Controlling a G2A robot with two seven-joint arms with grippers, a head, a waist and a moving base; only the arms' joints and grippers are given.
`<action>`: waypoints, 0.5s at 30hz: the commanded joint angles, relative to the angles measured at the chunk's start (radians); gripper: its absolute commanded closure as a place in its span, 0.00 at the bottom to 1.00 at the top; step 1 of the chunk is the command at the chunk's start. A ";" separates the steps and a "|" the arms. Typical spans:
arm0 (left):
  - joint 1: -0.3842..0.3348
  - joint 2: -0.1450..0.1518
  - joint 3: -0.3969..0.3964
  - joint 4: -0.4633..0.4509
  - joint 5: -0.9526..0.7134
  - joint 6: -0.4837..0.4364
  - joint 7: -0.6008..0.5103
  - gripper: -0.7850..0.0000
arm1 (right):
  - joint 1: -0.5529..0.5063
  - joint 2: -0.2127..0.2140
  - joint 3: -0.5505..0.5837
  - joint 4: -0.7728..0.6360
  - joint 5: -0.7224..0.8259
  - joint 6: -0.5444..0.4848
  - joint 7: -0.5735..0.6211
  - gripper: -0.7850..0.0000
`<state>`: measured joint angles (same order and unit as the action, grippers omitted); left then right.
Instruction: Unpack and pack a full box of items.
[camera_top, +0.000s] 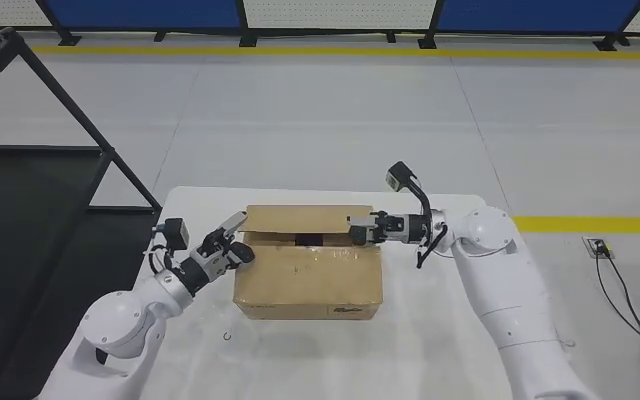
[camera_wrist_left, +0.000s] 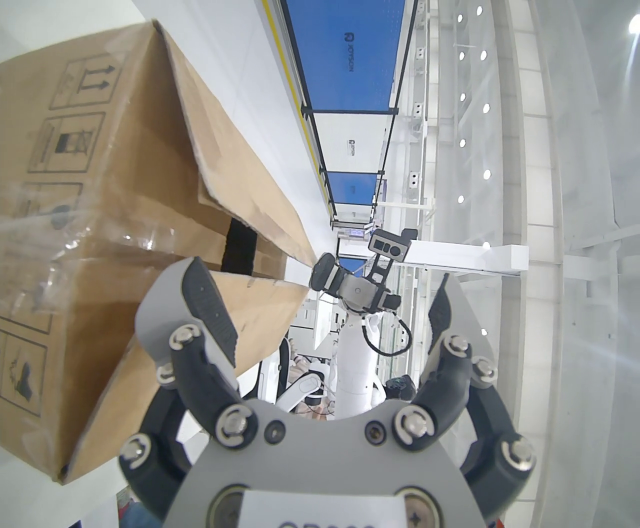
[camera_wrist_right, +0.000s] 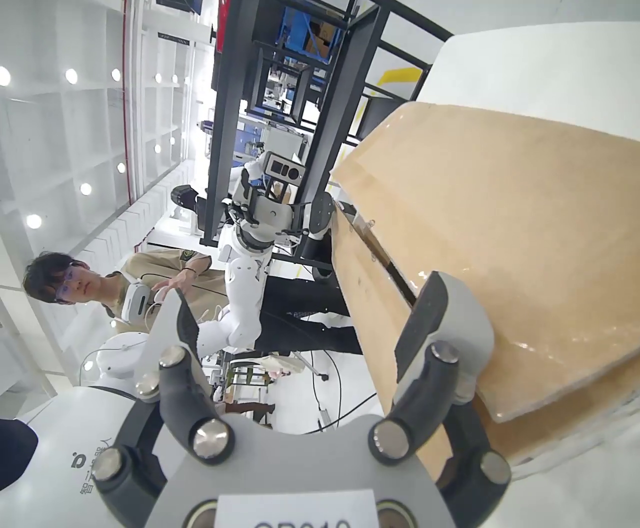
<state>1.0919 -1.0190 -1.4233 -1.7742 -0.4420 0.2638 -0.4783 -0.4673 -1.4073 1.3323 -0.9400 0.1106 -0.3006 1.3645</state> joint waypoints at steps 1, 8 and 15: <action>0.000 -0.001 0.004 -0.001 0.005 -0.002 0.006 0.00 | -0.005 0.002 -0.009 -0.003 -0.004 0.004 -0.012 0.00; 0.004 -0.007 -0.009 -0.012 0.006 -0.042 0.071 0.00 | -0.029 0.008 -0.036 -0.017 0.007 0.008 -0.034 0.00; 0.069 -0.018 -0.143 -0.022 -0.163 -0.134 0.250 0.00 | -0.049 0.015 -0.050 -0.031 0.013 0.010 -0.072 0.00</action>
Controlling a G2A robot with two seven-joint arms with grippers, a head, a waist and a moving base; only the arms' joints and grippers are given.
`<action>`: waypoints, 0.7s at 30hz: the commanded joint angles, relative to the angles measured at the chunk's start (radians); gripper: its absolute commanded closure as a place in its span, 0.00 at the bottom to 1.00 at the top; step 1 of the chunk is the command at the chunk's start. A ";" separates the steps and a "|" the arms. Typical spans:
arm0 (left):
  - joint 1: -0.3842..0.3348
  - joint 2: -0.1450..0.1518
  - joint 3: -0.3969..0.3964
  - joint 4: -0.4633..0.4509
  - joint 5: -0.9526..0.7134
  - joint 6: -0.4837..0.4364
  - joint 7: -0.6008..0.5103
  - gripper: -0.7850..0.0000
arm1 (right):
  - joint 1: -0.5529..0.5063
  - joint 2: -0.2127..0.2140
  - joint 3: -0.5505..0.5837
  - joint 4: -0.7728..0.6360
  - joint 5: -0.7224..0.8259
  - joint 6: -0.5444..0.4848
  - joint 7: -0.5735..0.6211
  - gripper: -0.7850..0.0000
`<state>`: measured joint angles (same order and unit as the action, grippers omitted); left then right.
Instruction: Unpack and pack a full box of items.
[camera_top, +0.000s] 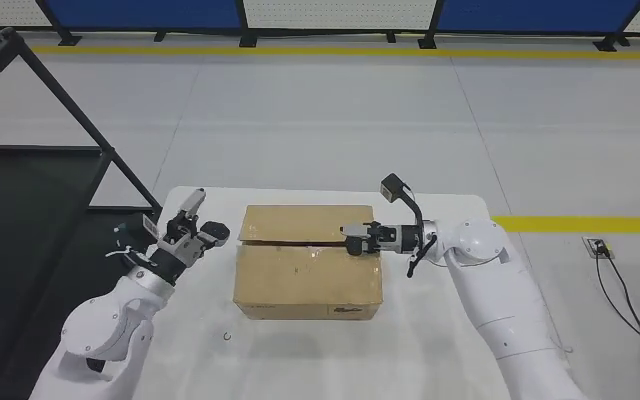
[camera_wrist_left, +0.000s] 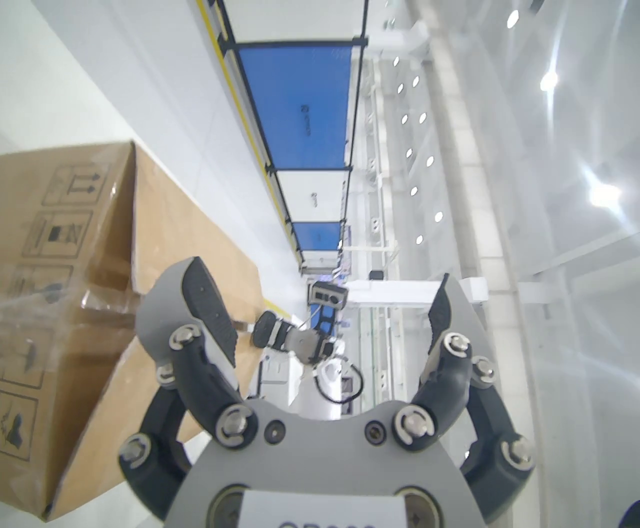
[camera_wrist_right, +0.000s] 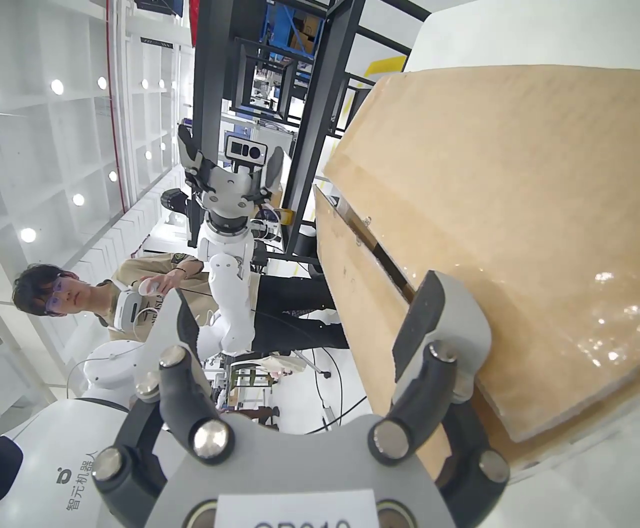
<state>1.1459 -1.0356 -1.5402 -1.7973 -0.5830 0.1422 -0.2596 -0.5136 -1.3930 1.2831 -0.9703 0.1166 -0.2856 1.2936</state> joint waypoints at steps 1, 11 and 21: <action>0.027 -0.002 -0.045 0.002 -0.034 -0.025 0.052 0.00 | -0.006 0.002 -0.002 -0.001 0.008 -0.008 -0.005 0.00; 0.145 -0.006 -0.147 0.026 -0.015 -0.084 0.165 0.00 | -0.021 0.009 -0.006 -0.012 -0.003 -0.020 -0.031 0.00; 0.145 -0.006 -0.147 0.026 -0.015 -0.084 0.165 0.00 | -0.021 0.009 -0.006 -0.012 -0.003 -0.020 -0.031 0.00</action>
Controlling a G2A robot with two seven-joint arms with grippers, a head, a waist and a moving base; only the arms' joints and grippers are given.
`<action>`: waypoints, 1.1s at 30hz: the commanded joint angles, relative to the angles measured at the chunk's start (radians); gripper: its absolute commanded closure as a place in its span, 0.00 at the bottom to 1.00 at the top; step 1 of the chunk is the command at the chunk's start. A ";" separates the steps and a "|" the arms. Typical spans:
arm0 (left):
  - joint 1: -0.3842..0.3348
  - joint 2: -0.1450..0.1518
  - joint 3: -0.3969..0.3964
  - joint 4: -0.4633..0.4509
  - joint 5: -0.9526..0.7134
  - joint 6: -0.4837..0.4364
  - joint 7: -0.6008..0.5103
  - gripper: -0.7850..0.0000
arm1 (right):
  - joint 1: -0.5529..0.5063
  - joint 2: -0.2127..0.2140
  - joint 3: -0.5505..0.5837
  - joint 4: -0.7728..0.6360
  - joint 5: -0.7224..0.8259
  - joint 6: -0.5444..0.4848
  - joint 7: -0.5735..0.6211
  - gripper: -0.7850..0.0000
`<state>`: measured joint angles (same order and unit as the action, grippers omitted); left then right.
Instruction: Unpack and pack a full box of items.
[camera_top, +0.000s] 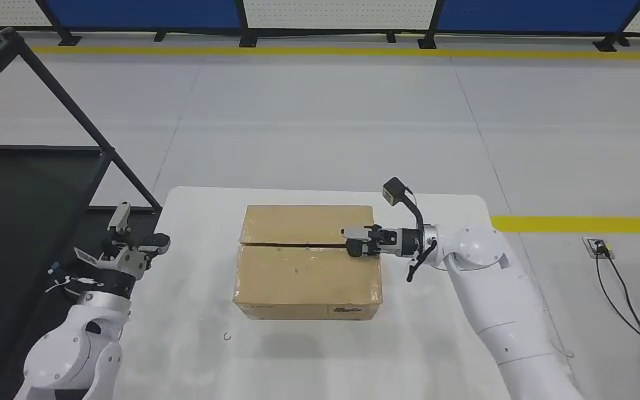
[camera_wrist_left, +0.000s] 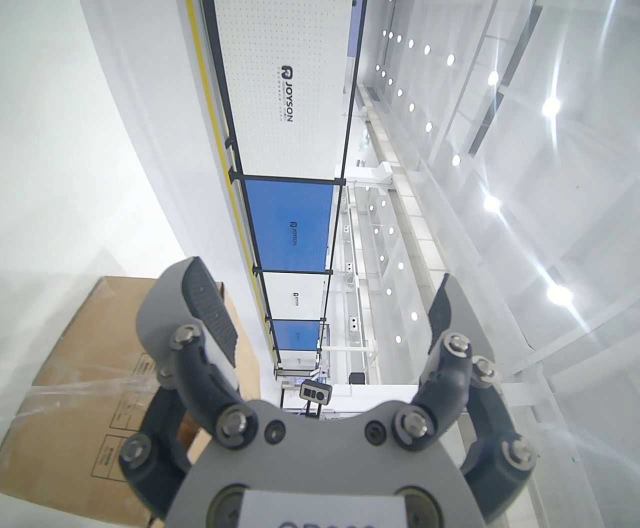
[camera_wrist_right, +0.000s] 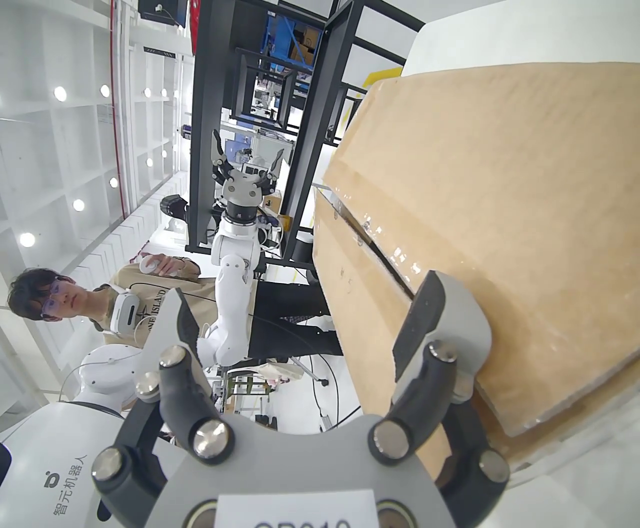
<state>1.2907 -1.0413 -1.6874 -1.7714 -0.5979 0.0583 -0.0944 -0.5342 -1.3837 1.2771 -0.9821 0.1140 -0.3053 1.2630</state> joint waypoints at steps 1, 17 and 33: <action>0.000 0.000 0.000 0.000 0.000 0.000 0.000 0.00 | 0.000 0.000 0.000 0.000 0.000 0.000 0.000 0.00; 0.075 0.017 -0.046 0.165 -0.178 0.193 -0.510 0.00 | -0.029 0.006 -0.021 -0.049 -0.007 0.027 -0.039 0.00; -0.096 -0.002 0.154 0.287 -0.089 0.311 -0.369 0.00 | -0.045 0.025 -0.047 -0.111 -0.001 0.048 -0.051 0.00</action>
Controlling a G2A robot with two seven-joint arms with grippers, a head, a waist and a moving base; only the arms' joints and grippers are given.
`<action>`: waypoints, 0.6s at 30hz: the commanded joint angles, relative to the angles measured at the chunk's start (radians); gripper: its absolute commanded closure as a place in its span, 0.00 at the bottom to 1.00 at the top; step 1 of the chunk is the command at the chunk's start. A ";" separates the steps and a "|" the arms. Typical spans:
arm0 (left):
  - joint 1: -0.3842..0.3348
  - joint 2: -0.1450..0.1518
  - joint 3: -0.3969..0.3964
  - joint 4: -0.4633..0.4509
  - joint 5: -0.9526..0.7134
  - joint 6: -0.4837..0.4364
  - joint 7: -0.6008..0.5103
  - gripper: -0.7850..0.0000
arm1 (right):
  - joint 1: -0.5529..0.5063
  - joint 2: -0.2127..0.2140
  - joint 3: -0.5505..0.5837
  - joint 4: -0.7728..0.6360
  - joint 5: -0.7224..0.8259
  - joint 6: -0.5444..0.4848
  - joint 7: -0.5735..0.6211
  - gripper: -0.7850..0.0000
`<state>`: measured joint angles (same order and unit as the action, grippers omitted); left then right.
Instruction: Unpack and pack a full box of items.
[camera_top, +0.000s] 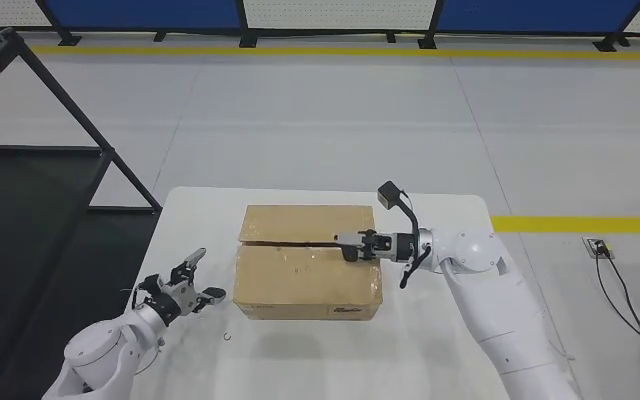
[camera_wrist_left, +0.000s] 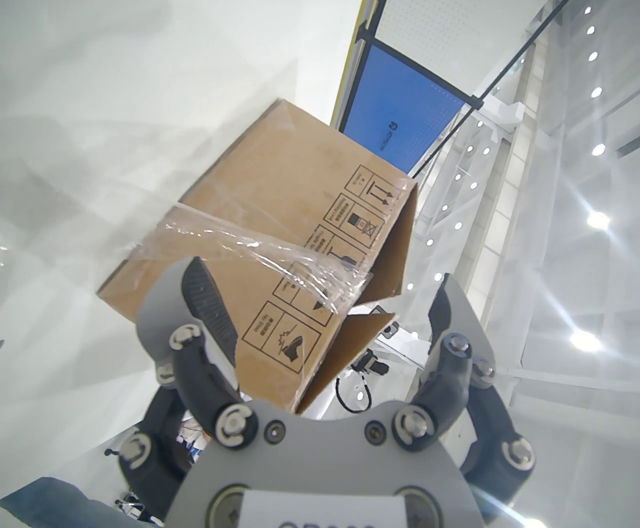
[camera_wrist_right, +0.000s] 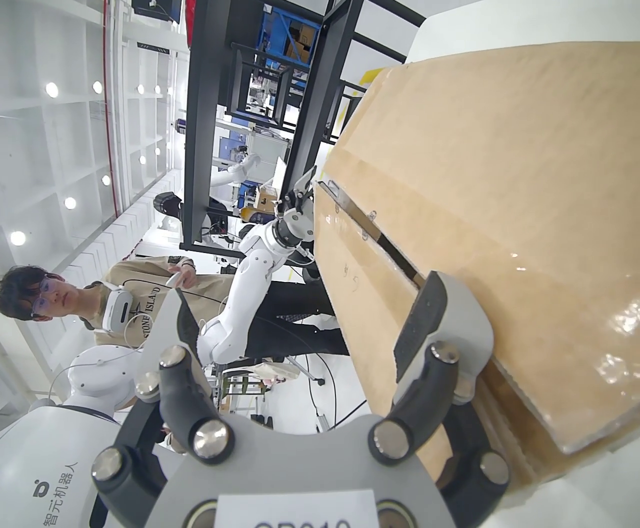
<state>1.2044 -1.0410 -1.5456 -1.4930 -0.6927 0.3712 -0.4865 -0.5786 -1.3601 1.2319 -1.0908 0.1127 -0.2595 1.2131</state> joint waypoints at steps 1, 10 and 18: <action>-0.019 -0.005 0.020 0.018 0.007 -0.007 0.047 0.00 | -0.001 0.002 -0.004 -0.005 0.001 0.003 -0.001 0.00; -0.083 -0.028 0.060 0.076 -0.039 -0.069 0.196 0.00 | 0.001 0.009 -0.023 -0.011 0.007 0.007 -0.011 0.00; -0.085 -0.045 0.030 0.061 -0.132 -0.176 0.320 0.00 | 0.006 0.015 -0.039 -0.010 0.014 0.010 -0.007 0.00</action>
<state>1.1182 -1.0839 -1.5125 -1.4260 -0.8164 0.2128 -0.1828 -0.5729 -1.3455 1.1951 -1.1011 0.1263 -0.2507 1.2063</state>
